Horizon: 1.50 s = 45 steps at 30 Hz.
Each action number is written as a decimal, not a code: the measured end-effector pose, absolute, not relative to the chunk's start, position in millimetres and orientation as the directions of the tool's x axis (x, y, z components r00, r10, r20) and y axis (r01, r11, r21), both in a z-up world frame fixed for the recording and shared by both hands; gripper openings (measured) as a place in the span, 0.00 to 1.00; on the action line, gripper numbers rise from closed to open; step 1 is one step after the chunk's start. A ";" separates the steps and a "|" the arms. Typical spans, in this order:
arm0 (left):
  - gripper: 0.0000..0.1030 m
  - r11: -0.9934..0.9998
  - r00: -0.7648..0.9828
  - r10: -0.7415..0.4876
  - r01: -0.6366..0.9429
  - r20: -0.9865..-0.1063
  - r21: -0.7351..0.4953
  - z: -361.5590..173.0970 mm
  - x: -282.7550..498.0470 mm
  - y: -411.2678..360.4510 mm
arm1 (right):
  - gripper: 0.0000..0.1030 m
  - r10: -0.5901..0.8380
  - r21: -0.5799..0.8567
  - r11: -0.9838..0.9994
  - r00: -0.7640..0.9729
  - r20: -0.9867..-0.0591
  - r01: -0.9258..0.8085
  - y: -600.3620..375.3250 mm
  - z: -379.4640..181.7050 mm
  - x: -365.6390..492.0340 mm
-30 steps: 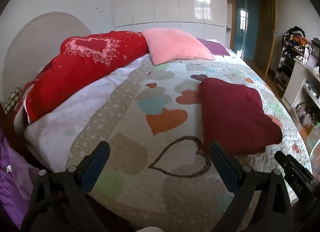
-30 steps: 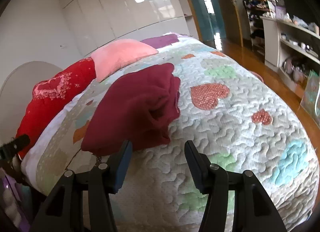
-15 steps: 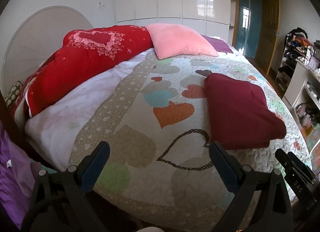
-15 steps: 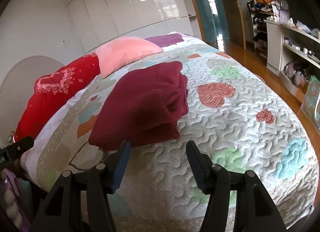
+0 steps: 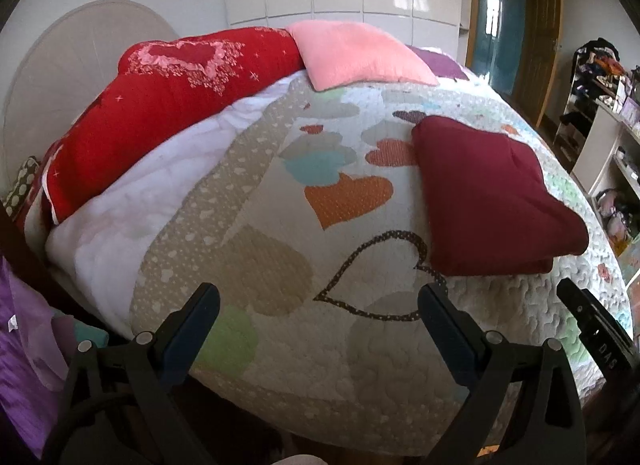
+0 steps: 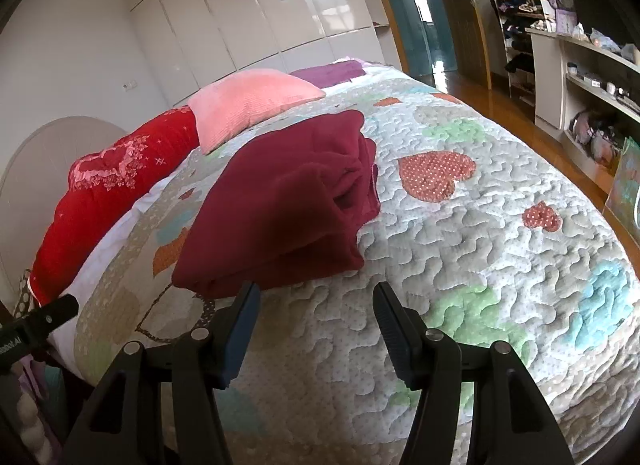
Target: Fold small clothes
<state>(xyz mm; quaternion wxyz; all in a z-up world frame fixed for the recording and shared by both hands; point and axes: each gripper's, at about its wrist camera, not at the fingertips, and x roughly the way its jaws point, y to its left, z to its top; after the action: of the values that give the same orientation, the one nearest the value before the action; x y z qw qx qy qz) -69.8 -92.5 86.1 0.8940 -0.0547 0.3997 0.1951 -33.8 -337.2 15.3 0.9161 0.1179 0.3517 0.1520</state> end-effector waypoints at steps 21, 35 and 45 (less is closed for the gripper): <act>0.96 0.921 0.687 0.313 -0.389 -0.655 0.032 114.3 -45.4 -155.4 | 0.62 0.338 0.323 0.931 0.736 -0.587 -0.171 -402.9 9.3 -47.4; 0.96 0.930 0.735 0.303 -0.366 -0.607 0.021 122.2 -71.7 -154.2 | 0.65 0.272 0.242 0.956 0.801 -0.533 -0.164 -406.8 32.6 -75.7; 0.96 0.874 0.726 0.386 -0.485 -0.569 -0.025 134.1 -120.2 -94.1 | 0.65 0.332 0.174 0.943 0.800 -0.500 -0.283 -341.6 54.3 -90.2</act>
<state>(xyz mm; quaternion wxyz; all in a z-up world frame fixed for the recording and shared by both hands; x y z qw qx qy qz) -120.2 -94.1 134.1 0.9250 -0.0863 0.2855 0.2355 -90.2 -341.6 54.3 0.9475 0.0454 0.2717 0.1622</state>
